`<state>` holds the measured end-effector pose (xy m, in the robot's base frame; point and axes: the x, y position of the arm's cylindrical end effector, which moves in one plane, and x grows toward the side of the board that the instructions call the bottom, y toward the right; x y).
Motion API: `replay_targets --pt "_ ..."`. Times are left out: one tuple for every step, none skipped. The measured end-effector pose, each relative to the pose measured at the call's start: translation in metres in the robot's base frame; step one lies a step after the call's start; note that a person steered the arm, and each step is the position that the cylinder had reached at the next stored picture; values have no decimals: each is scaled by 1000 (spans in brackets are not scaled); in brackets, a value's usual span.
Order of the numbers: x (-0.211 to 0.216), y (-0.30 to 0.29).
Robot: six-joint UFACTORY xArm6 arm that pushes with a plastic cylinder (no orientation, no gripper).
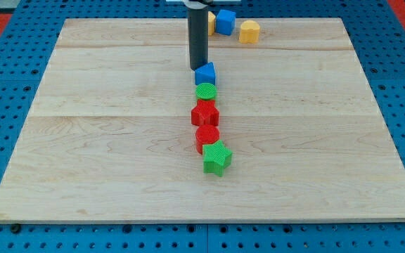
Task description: Point at the yellow heart
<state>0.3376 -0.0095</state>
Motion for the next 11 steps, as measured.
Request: replay_targets --pt "9 0" --pt "-34 9" --pt "-46 62" --pt "-42 119" --pt "-42 184" --pt "-54 257" --pt "-103 294" --pt "-145 293" --pt "-147 288" --pt "-146 273" --pt "-146 183"
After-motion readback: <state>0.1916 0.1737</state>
